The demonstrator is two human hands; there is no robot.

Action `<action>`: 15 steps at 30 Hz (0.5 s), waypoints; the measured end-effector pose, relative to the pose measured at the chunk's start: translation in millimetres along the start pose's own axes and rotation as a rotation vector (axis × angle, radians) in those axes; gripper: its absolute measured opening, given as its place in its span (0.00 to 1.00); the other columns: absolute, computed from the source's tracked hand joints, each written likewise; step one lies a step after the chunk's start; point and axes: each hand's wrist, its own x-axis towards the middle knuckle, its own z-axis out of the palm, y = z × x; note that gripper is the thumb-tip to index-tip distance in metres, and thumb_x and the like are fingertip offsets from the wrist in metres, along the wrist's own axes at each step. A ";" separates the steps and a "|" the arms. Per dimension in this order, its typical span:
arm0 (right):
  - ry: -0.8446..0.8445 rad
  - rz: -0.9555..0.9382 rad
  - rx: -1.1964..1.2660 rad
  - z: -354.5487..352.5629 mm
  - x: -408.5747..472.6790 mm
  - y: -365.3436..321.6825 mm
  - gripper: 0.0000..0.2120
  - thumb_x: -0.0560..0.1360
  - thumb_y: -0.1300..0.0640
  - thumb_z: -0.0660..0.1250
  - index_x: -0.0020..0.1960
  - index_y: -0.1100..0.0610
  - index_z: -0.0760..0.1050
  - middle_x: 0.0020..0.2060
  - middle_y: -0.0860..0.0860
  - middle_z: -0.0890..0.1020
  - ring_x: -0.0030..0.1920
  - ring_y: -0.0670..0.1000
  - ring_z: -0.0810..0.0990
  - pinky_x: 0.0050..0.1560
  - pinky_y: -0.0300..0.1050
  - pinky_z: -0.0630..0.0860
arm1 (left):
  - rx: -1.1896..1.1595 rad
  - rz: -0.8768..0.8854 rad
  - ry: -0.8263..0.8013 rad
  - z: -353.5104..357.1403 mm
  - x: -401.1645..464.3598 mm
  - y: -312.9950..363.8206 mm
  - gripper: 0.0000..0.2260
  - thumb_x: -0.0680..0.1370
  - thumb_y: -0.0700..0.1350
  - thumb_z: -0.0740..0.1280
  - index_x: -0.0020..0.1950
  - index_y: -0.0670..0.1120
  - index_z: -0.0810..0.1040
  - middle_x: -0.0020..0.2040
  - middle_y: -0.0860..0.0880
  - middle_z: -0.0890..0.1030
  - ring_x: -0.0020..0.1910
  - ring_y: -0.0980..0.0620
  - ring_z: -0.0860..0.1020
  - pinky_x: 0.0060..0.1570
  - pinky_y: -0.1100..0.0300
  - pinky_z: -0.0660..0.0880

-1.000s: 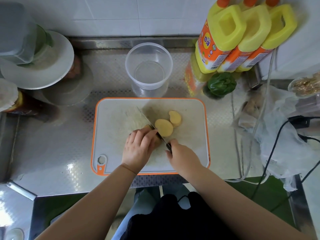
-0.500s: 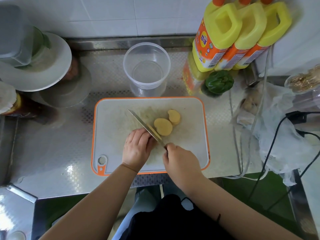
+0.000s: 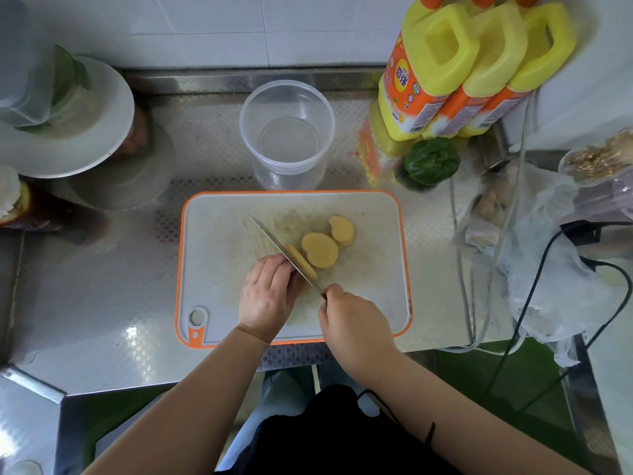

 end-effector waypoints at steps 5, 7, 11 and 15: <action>-0.021 0.052 -0.079 -3.0 2.4 -4.3 0.21 0.49 0.58 0.84 0.28 0.54 0.72 0.16 0.46 0.69 0.14 0.46 0.69 0.22 0.33 0.52 | 0.007 0.001 0.011 -0.4 0.6 0.7 0.06 0.78 0.41 0.69 0.52 0.44 0.73 0.47 0.42 0.81 0.49 0.45 0.76 0.48 0.54 0.74; -0.038 0.059 -0.065 0.2 3.0 -4.7 0.22 0.46 0.59 0.85 0.27 0.55 0.72 0.16 0.46 0.69 0.14 0.46 0.69 0.21 0.33 0.54 | 0.006 -0.006 0.005 0.5 -0.9 -0.1 0.07 0.77 0.41 0.70 0.52 0.44 0.73 0.47 0.42 0.81 0.48 0.45 0.76 0.48 0.54 0.74; -0.057 0.062 -0.092 2.8 7.7 -9.4 0.15 0.57 0.60 0.82 0.34 0.57 0.75 0.22 0.49 0.76 0.22 0.48 0.76 0.26 0.35 0.59 | 0.003 -0.017 -0.002 1.8 -1.4 -0.9 0.11 0.75 0.40 0.73 0.52 0.44 0.73 0.47 0.42 0.81 0.48 0.44 0.76 0.47 0.53 0.75; -0.149 0.058 -0.059 0.9 13.3 -6.8 0.04 0.79 0.60 0.61 0.52 0.58 0.72 0.43 0.52 0.81 0.45 0.52 0.81 0.37 0.40 0.64 | -0.001 -0.024 0.000 1.8 -0.6 -0.6 0.07 0.79 0.43 0.69 0.52 0.44 0.73 0.48 0.42 0.81 0.48 0.44 0.76 0.47 0.53 0.75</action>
